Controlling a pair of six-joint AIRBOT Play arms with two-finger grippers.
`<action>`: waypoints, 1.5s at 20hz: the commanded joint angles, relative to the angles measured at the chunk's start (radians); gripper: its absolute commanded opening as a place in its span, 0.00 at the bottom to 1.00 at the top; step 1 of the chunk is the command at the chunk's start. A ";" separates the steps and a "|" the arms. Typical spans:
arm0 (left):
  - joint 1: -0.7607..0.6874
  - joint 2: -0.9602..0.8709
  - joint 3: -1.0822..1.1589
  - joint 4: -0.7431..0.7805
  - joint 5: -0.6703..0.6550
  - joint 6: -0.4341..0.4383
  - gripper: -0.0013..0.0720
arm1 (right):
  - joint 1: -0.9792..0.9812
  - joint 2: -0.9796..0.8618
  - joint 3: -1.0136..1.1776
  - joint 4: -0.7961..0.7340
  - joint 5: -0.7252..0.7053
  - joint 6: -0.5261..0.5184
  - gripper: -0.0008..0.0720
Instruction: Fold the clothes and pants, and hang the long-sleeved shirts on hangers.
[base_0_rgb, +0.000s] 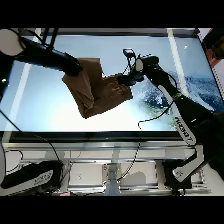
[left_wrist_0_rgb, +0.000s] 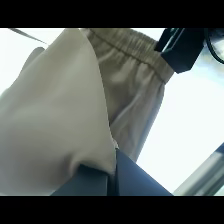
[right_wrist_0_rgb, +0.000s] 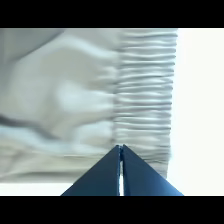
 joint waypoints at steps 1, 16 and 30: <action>0.000 0.077 0.001 0.038 0.040 -0.003 0.04 | -0.047 0.017 -0.002 -0.016 0.018 -0.007 0.05; -0.226 -0.434 0.000 -0.173 0.568 -0.037 0.04 | -0.126 0.057 0.001 -0.067 -0.069 0.032 0.06; -0.203 -0.437 0.000 -0.171 0.561 -0.037 0.94 | -0.367 0.166 0.001 -0.056 -0.053 -0.128 0.24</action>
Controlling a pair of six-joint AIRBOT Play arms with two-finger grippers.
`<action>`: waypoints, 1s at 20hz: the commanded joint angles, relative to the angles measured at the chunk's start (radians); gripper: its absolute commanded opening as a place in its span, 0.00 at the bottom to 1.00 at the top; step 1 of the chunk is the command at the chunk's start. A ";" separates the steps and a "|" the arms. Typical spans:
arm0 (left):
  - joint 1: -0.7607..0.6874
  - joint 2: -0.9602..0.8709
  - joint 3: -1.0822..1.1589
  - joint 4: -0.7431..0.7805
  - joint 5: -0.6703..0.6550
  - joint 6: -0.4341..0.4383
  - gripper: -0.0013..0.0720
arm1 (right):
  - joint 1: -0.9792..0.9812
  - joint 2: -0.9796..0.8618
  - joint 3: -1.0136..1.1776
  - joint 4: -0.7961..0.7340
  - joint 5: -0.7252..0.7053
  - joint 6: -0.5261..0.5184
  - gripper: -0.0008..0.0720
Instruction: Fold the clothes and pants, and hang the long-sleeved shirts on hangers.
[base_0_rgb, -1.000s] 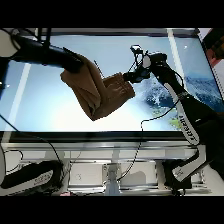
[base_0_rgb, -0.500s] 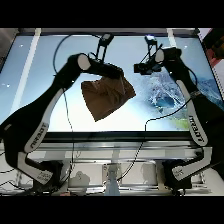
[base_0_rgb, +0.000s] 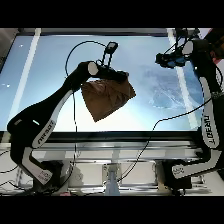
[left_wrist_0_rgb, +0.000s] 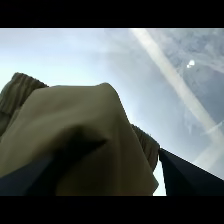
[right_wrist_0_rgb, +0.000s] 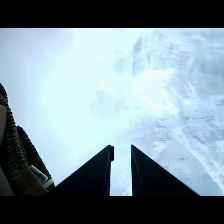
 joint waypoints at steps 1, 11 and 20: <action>0.051 0.091 0.000 0.005 -0.080 0.000 0.73 | -0.019 0.003 0.000 0.012 0.009 -0.114 0.24; 0.286 0.178 -0.001 0.083 -0.637 0.000 0.04 | -0.011 -0.027 0.000 0.490 0.014 -0.407 0.05; 0.288 0.213 -0.001 0.083 -0.639 -0.016 0.04 | 0.242 -0.119 0.042 0.517 -0.106 -0.372 0.05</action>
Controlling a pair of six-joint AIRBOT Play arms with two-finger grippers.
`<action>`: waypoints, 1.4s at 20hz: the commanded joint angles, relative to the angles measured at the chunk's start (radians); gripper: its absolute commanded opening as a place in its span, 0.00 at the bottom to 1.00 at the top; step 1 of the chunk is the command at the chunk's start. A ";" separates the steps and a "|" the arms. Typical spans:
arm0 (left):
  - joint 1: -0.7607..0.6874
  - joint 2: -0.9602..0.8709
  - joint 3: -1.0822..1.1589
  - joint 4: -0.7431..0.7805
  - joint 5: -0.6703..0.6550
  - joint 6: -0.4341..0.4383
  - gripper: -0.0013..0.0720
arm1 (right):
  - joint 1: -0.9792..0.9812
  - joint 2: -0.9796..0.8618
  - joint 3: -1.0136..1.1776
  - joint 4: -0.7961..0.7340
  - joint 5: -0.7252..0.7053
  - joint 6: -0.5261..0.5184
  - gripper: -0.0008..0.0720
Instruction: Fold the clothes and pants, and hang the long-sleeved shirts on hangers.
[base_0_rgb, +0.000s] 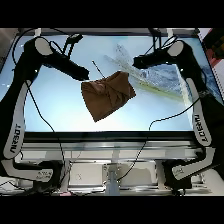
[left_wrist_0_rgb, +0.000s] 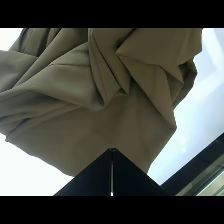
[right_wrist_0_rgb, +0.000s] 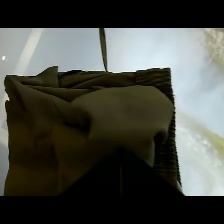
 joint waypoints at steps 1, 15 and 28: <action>0.003 0.005 0.000 0.001 -0.011 -0.002 0.04 | 0.101 -0.069 0.049 0.006 -0.036 0.015 0.05; 0.003 0.004 -0.059 0.001 -0.014 -0.002 0.04 | 0.015 -0.242 0.113 -0.287 0.201 0.062 0.05; 0.008 0.004 -0.144 0.000 -0.014 -0.002 0.04 | -0.278 -0.264 0.113 0.128 0.305 -0.173 0.66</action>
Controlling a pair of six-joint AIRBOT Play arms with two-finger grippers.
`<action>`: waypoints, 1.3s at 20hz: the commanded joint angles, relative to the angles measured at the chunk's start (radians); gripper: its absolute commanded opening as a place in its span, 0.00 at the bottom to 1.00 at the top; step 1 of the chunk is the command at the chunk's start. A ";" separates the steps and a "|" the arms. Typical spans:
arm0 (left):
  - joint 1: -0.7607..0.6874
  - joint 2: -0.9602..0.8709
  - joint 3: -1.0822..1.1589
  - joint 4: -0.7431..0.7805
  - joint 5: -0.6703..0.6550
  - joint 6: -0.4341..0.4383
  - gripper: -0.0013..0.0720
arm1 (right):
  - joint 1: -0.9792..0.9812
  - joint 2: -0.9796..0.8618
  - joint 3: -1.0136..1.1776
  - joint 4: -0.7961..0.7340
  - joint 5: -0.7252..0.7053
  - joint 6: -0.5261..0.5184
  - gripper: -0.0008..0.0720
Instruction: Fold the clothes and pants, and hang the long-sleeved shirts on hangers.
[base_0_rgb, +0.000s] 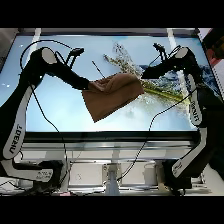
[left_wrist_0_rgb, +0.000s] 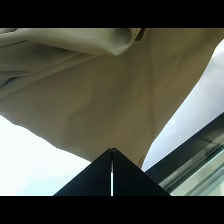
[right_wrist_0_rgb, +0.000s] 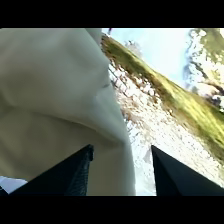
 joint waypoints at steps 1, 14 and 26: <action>0.001 0.000 -0.003 -0.001 -0.002 0.000 0.04 | -0.022 -0.032 0.000 0.049 0.008 -0.008 0.66; 0.000 0.000 -0.003 -0.005 -0.042 -0.007 0.04 | 0.166 -0.224 0.000 0.086 -0.002 0.057 0.90; 0.001 0.000 -0.003 -0.003 -0.042 -0.006 0.04 | 0.315 -0.241 0.000 0.381 -0.078 0.216 0.86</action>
